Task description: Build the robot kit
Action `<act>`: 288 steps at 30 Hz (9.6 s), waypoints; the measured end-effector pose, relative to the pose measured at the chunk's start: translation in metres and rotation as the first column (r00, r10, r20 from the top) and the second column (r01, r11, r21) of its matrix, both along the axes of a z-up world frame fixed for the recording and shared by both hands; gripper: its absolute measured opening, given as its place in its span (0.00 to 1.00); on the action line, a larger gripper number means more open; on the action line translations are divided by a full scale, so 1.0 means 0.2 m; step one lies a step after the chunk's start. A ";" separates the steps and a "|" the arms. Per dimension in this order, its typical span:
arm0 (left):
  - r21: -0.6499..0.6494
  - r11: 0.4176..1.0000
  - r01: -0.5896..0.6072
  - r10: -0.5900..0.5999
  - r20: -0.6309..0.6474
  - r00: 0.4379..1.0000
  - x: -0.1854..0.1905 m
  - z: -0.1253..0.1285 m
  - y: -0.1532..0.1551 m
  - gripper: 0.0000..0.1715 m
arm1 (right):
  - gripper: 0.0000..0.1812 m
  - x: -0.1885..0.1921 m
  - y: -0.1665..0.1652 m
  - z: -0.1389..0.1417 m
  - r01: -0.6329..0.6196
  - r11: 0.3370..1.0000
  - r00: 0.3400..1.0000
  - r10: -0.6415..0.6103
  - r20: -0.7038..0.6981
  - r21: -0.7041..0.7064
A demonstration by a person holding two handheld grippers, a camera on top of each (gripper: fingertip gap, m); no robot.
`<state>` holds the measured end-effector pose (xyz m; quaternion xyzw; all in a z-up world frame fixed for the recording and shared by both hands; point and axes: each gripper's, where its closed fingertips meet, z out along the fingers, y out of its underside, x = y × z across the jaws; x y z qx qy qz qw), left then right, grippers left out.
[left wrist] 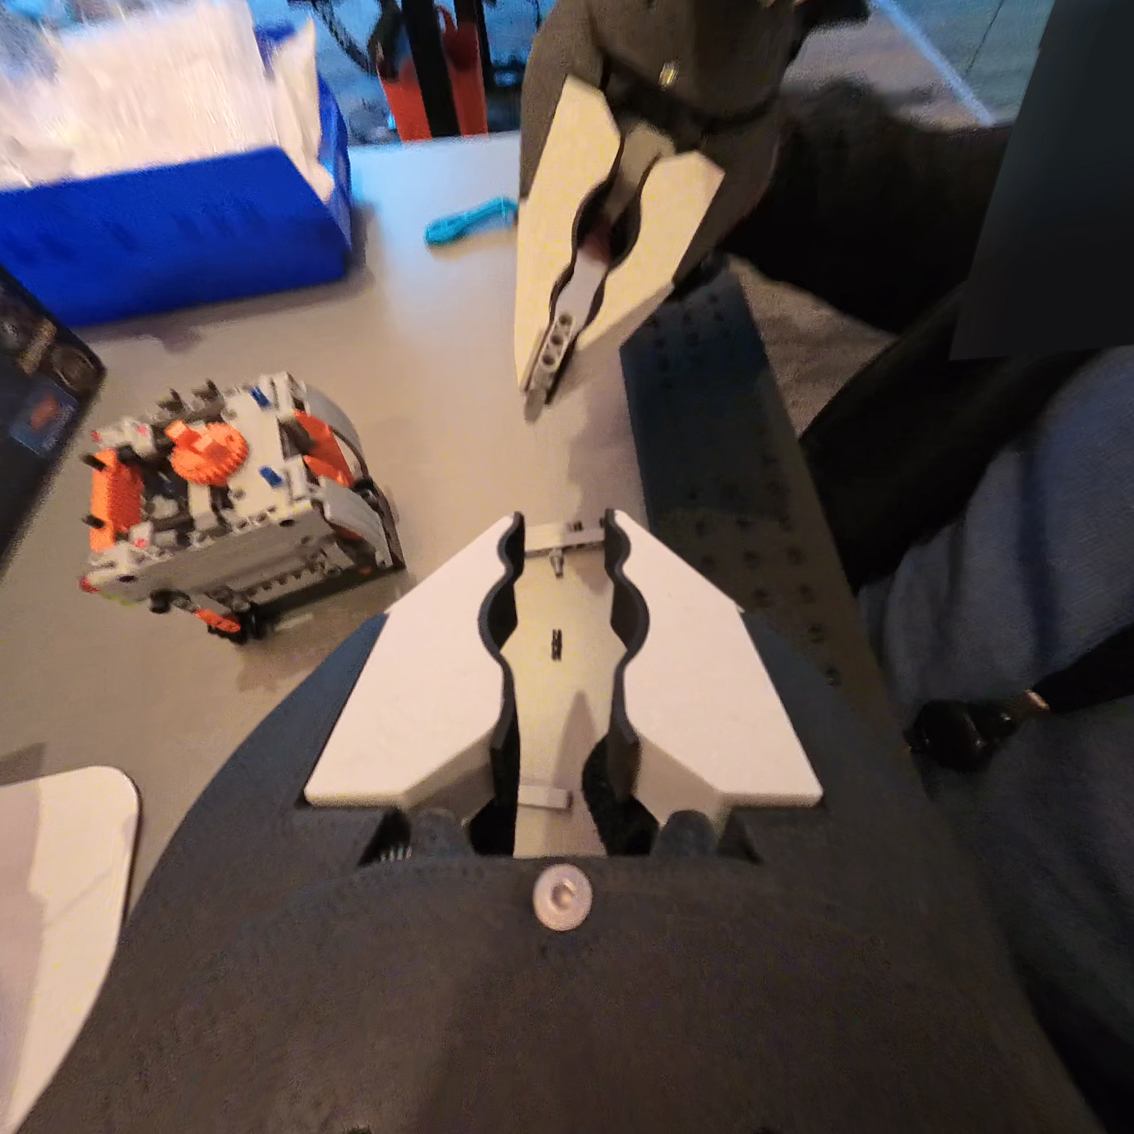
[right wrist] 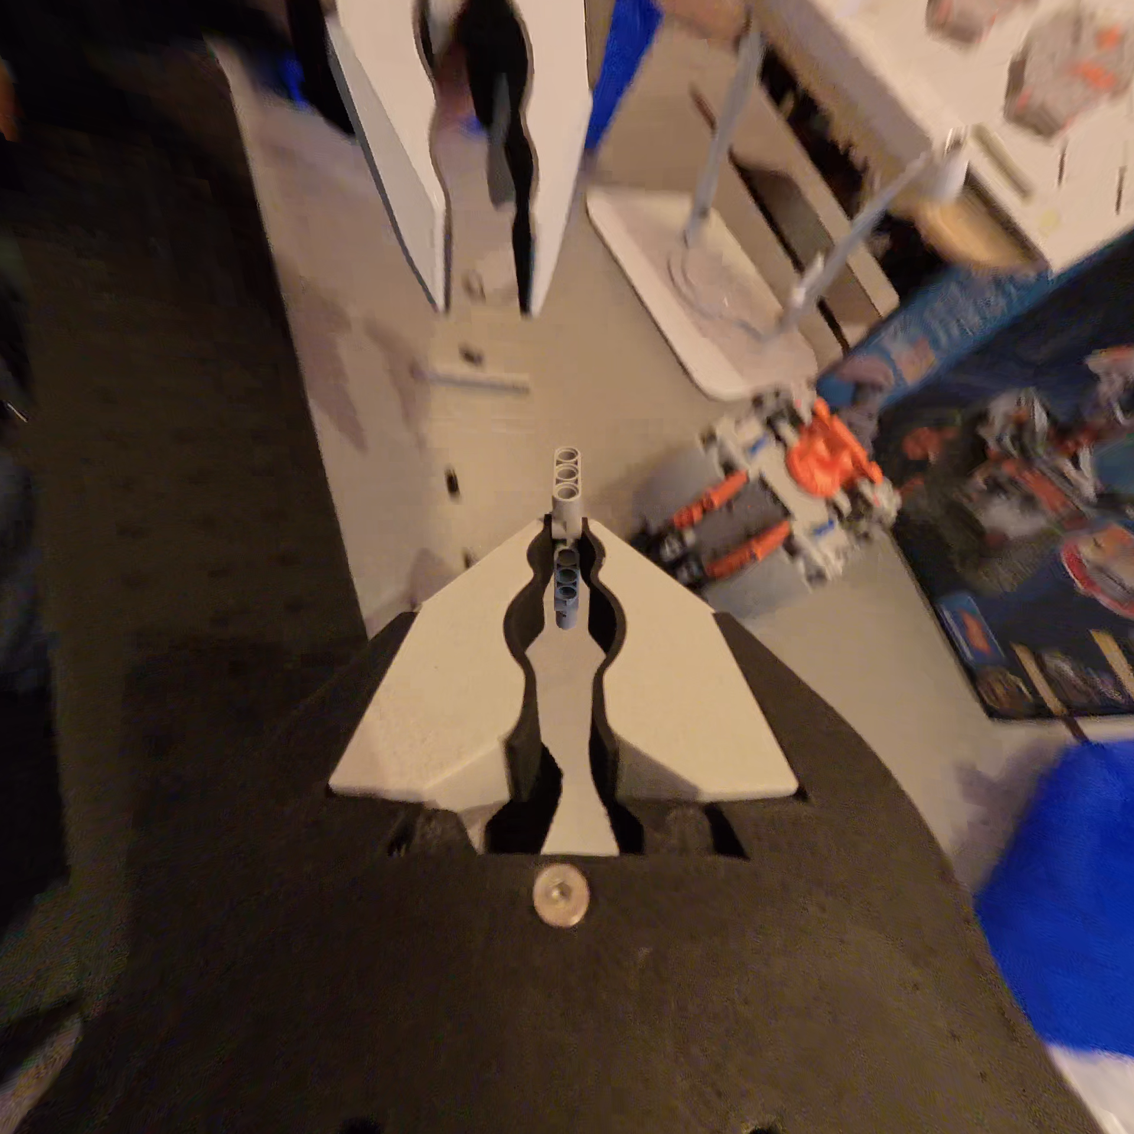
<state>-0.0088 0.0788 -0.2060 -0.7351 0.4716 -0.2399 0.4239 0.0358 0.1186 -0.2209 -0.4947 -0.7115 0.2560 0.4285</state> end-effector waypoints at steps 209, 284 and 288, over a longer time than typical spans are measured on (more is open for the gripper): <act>-0.169 0.982 -0.084 0.042 -0.237 0.970 0.25 -0.63 0.14 0.23 | 0.13 0.16 -0.05 -0.54 -0.120 0.960 0.943 0.190 0.274 -0.252; -0.143 0.989 -0.029 -0.010 -0.266 0.964 0.20 -0.62 0.12 0.04 | 0.18 0.12 -0.07 -0.54 -0.170 0.943 0.923 0.254 0.291 -0.284; -0.166 0.986 -0.037 -0.005 -0.249 0.968 0.18 -0.63 0.11 0.04 | 0.14 0.12 -0.07 -0.55 -0.169 0.942 0.919 0.257 0.300 -0.291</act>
